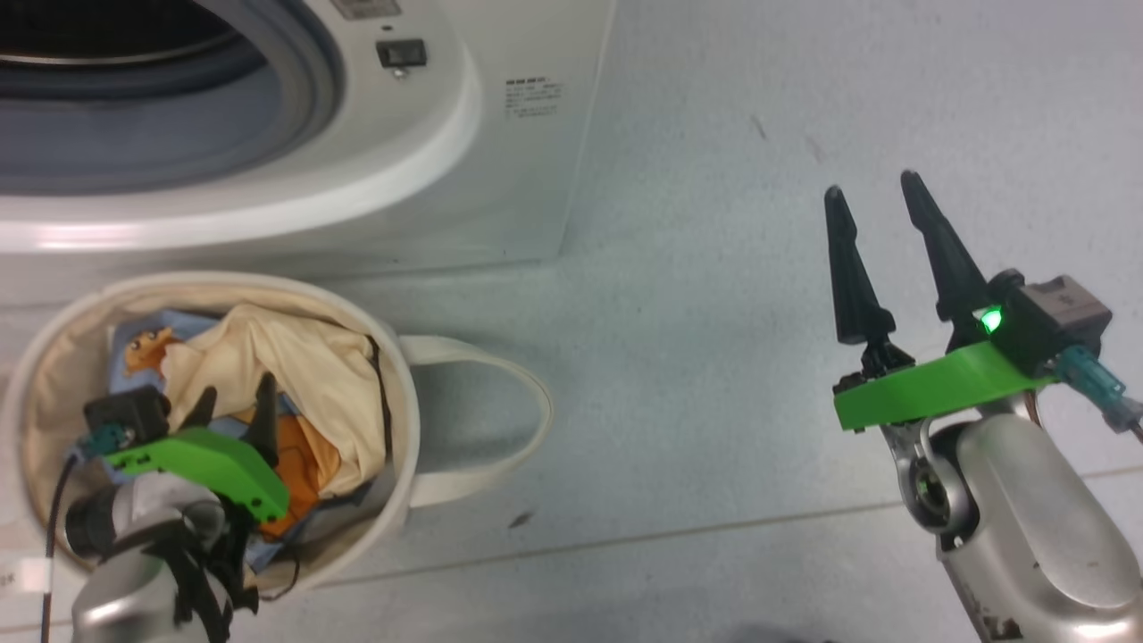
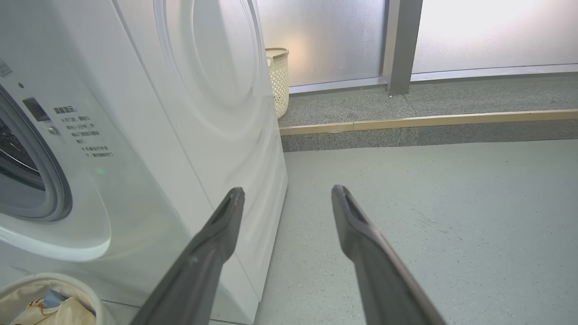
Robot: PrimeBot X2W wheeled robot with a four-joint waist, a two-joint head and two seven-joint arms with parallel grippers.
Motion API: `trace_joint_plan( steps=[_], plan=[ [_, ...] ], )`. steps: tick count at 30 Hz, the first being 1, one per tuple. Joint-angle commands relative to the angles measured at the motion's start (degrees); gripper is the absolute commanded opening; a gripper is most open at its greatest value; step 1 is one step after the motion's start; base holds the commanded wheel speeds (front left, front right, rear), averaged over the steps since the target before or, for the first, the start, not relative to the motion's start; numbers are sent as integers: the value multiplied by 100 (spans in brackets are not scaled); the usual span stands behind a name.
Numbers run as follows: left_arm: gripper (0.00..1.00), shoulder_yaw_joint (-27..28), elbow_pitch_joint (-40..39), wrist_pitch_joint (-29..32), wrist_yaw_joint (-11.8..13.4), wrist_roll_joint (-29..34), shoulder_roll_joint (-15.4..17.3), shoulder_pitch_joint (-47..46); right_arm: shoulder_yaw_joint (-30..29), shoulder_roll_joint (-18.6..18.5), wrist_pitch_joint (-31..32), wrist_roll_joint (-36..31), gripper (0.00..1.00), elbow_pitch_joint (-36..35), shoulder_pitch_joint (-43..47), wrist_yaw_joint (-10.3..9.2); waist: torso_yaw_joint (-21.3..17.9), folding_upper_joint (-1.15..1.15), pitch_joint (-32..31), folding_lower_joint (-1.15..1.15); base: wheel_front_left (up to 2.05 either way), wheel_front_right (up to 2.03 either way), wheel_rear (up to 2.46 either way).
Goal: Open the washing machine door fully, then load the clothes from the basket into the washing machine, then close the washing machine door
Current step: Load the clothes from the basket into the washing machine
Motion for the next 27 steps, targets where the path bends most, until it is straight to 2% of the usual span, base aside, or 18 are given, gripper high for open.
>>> trace_joint_plan(
  steps=[1,19,27],
  plan=[
    [100,66,14,-31,-33,-131,260,-95,38,-71,-70,-62,100,-255,-76,5,-64,0,306,-1,0,0,0],
    [100,-177,282,727,-8,-530,487,-402,-237,-178,-70,-235,100,-634,-76,5,-394,0,1052,-1,0,0,0],
    [100,-186,299,793,49,-595,472,-513,-386,-207,-70,-254,100,-698,46,5,-424,0,1120,-1,0,0,0]
  ],
)
